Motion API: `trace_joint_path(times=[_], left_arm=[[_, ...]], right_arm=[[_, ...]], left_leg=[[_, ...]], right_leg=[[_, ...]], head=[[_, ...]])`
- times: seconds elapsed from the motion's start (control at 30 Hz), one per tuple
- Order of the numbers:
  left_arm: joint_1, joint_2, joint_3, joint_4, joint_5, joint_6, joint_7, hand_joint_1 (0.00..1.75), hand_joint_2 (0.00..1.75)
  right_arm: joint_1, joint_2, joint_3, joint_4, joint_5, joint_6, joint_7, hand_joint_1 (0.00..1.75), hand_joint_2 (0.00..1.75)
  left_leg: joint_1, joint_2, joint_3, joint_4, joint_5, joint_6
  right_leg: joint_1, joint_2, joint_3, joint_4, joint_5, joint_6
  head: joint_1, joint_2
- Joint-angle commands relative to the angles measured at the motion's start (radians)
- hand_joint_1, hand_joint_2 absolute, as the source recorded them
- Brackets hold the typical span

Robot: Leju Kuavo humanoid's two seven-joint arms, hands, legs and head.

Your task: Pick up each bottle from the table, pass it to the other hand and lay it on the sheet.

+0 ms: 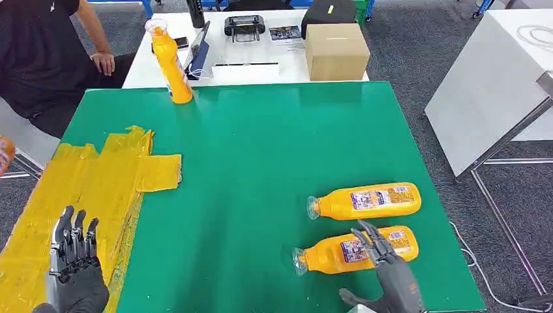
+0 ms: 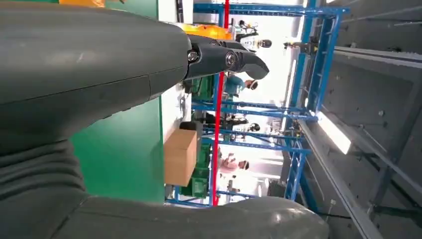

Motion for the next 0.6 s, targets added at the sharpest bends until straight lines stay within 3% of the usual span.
trace_joint_path(times=[0.03, 0.3, 0.6], left_arm=[[-0.056, 0.026, -0.008, 0.107, 0.008, -0.009, 0.019, 0.0, 0.0], [-0.081, 0.065, -0.031, 0.132, 0.041, -0.006, 0.032, 0.0, 0.0], [-0.098, 0.085, -0.059, 0.146, 0.053, -0.015, 0.043, 0.0, 0.0]], right_arm=[[0.045, -0.087, -0.213, -0.011, -0.061, 0.153, 0.001, 0.0, 1.75], [0.072, -0.167, -0.369, -0.041, -0.072, 0.311, -0.007, 0.0, 1.75], [0.084, -0.185, -0.351, -0.013, -0.06, 0.35, 0.011, 0.0, 1.75]], left_leg=[[-0.001, -0.002, 0.002, -0.001, 0.001, 0.0], [-0.001, -0.001, 0.002, 0.0, 0.0, 0.0], [-0.002, -0.001, 0.002, -0.001, 0.0, 0.001]], right_leg=[[-0.001, -0.002, 0.002, -0.001, 0.0, 0.0], [-0.001, 0.0, 0.003, -0.001, 0.0, 0.0], [-0.002, 0.0, 0.002, -0.001, 0.001, 0.0]], head=[[-0.001, 0.0], [-0.001, 0.0], [-0.001, 0.0]])
